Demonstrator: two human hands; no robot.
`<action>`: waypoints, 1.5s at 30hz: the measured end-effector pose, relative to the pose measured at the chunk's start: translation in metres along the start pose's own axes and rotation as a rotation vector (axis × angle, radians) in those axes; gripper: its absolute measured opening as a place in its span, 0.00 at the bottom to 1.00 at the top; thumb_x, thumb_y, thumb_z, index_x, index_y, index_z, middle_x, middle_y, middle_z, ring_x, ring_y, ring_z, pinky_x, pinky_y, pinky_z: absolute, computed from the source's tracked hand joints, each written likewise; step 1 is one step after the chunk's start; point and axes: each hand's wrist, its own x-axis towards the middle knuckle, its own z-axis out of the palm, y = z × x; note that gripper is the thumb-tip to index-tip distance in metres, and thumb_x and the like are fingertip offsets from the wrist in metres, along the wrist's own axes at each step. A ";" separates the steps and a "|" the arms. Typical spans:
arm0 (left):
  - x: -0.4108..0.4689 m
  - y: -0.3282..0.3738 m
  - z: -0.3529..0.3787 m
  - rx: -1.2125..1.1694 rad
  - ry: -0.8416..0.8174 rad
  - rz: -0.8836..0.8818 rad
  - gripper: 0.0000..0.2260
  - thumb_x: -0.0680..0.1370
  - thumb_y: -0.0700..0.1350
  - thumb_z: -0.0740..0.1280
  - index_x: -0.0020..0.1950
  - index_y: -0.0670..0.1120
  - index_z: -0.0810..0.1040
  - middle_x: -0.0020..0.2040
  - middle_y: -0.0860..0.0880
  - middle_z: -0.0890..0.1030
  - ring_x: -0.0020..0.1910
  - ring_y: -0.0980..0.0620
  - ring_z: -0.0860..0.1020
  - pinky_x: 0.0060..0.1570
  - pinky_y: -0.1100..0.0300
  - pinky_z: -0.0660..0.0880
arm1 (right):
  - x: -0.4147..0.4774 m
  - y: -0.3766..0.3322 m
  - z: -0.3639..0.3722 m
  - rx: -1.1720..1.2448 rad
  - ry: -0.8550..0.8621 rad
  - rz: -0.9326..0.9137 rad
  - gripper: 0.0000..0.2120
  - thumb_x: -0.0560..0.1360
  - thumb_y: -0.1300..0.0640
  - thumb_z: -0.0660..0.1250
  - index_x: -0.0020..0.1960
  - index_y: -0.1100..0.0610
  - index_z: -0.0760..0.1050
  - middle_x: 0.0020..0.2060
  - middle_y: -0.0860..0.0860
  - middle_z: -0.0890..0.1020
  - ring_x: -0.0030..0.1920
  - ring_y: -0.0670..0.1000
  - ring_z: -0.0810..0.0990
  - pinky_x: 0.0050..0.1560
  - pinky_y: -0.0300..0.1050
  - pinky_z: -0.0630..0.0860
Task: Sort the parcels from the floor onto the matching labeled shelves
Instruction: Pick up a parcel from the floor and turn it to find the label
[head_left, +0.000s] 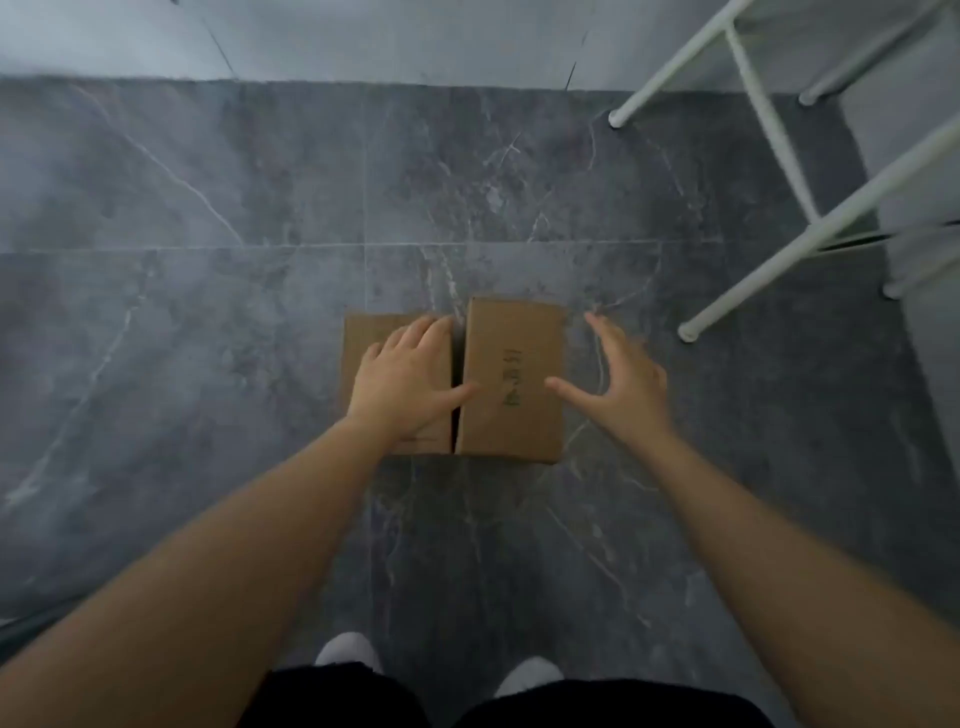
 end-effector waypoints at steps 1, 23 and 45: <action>0.010 -0.003 0.020 -0.120 0.004 -0.045 0.34 0.73 0.61 0.63 0.75 0.50 0.57 0.75 0.49 0.63 0.73 0.47 0.61 0.70 0.46 0.60 | 0.008 0.011 0.017 0.034 0.005 0.016 0.41 0.69 0.34 0.66 0.76 0.45 0.53 0.77 0.47 0.59 0.76 0.49 0.57 0.73 0.59 0.55; 0.054 0.029 0.102 -0.977 0.238 -0.258 0.35 0.71 0.50 0.72 0.73 0.55 0.58 0.69 0.51 0.70 0.66 0.51 0.70 0.66 0.49 0.69 | 0.036 0.028 0.098 0.865 0.162 0.312 0.36 0.67 0.52 0.76 0.71 0.56 0.66 0.61 0.52 0.79 0.59 0.50 0.78 0.58 0.43 0.75; -0.179 0.302 -0.513 -1.094 0.474 0.229 0.36 0.72 0.47 0.71 0.75 0.58 0.54 0.70 0.54 0.70 0.63 0.55 0.73 0.61 0.57 0.72 | -0.171 -0.343 -0.477 0.811 0.462 -0.194 0.44 0.67 0.46 0.75 0.76 0.46 0.55 0.69 0.47 0.71 0.66 0.48 0.72 0.67 0.53 0.71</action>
